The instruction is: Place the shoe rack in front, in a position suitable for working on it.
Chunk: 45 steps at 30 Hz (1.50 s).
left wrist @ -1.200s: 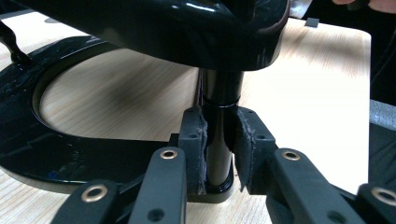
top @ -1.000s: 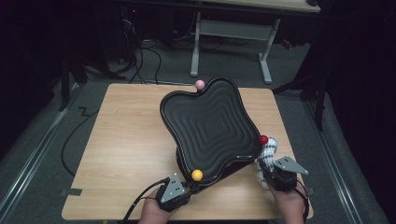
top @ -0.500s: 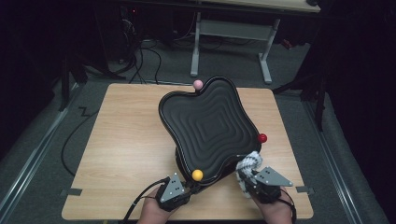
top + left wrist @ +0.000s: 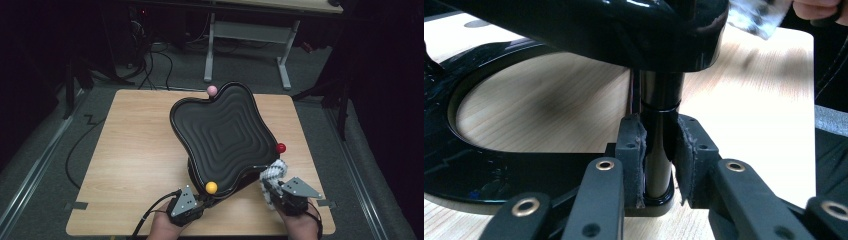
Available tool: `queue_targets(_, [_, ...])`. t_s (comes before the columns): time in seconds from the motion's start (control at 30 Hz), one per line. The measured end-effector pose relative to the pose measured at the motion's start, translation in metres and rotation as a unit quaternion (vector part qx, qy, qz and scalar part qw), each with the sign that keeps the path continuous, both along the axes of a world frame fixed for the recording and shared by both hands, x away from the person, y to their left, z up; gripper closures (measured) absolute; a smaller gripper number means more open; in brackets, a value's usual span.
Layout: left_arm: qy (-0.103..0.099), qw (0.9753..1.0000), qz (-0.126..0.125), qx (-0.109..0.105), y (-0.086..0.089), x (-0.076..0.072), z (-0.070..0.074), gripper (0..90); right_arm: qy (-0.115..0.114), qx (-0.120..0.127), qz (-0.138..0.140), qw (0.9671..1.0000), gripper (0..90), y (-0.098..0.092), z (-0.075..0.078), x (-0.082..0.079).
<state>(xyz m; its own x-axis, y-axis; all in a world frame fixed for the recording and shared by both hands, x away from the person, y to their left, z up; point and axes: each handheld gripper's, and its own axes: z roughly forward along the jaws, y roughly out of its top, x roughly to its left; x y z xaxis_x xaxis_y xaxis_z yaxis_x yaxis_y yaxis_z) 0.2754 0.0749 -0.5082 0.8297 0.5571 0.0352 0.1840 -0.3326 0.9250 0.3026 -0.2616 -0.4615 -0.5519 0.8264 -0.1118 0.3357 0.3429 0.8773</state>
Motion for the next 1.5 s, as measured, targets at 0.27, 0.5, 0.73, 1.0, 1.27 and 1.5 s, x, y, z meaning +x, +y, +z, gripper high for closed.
queue_targets(0.27, [0.001,1.0000,-0.001,0.000,0.000,0.000,0.000,74.2,-0.002,0.016,-0.052,0.9985,72.5,-0.011,0.000,0.007])
queue_targets(0.5, [0.007,1.0000,0.002,0.000,-0.002,-0.002,0.000,74.2,-0.005,0.021,-0.008,0.9997,72.2,0.023,0.001,0.000])
queue_targets(0.73, [0.006,1.0000,0.002,0.000,-0.002,-0.002,-0.001,74.2,-0.011,-0.001,0.045,0.9989,72.3,0.051,0.000,-0.005])
queue_targets(1.0, [0.006,1.0000,0.000,0.001,-0.002,-0.002,0.000,74.1,-0.004,0.040,-0.020,0.9990,72.6,0.013,0.006,0.000])
queue_targets(1.27, [0.005,1.0000,-0.002,0.005,-0.002,-0.001,0.000,74.1,-0.025,0.065,-0.106,0.9919,72.7,-0.010,0.010,0.005])
queue_targets(1.5, [0.005,1.0000,-0.003,0.004,-0.002,-0.001,0.000,74.1,-0.051,0.055,-0.037,0.9965,72.2,0.030,0.014,-0.001])
